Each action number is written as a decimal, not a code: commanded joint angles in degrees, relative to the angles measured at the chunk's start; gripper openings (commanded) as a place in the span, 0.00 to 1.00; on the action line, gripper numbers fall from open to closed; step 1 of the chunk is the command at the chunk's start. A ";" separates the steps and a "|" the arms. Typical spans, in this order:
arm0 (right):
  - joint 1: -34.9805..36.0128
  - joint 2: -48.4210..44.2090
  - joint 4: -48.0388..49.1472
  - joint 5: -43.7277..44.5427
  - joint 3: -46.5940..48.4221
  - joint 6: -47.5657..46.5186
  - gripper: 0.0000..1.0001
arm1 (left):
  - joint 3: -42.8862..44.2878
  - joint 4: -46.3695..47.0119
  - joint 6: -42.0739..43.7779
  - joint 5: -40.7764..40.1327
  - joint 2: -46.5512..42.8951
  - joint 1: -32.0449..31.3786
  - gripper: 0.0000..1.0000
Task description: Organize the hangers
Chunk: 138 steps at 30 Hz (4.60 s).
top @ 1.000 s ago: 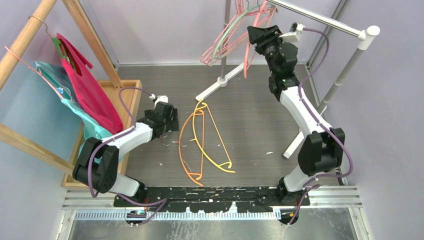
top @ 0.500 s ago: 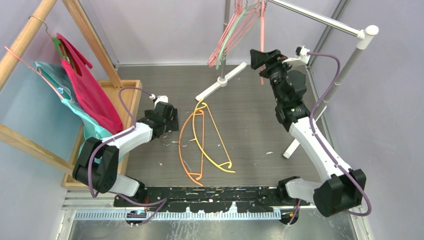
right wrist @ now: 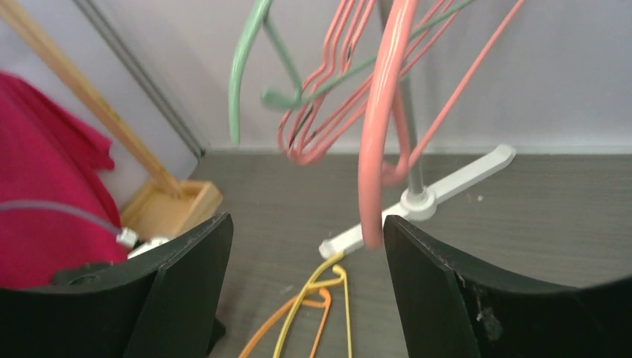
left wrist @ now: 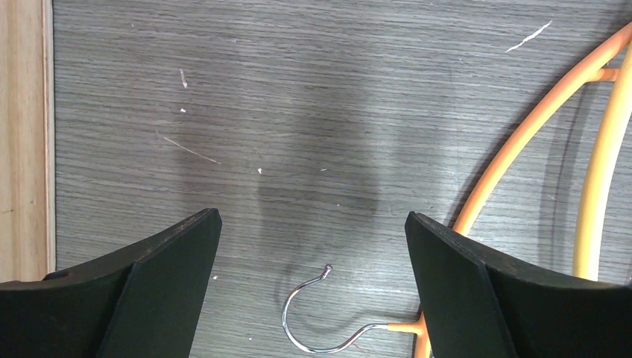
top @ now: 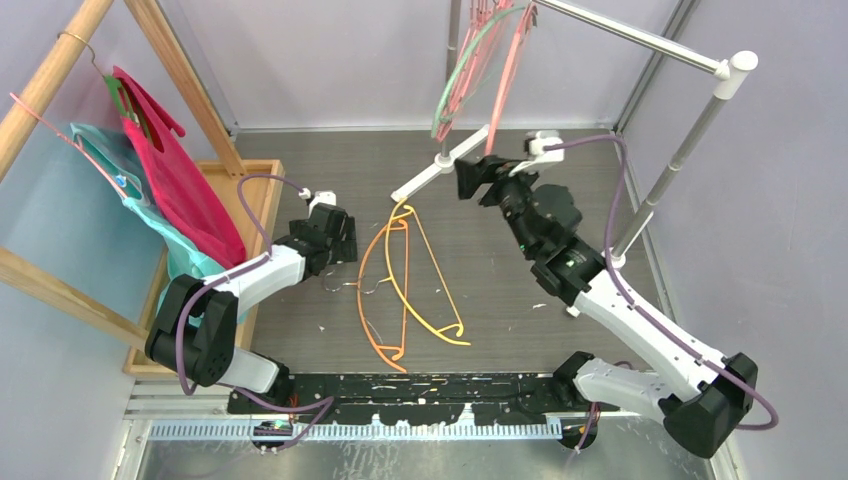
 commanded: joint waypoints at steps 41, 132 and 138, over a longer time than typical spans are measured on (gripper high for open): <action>23.78 34.81 -11.00 -16.67 -10.05 0.91 0.02 | 2.22 1.33 -0.10 -1.20 -1.26 0.02 0.98; -24.85 27.19 16.29 -17.88 17.34 28.57 0.01 | 3.02 3.94 3.09 1.21 -2.92 -7.30 0.98; -24.80 23.75 17.00 -17.10 13.76 28.36 0.28 | 2.97 3.89 3.24 0.44 -2.92 -7.32 0.98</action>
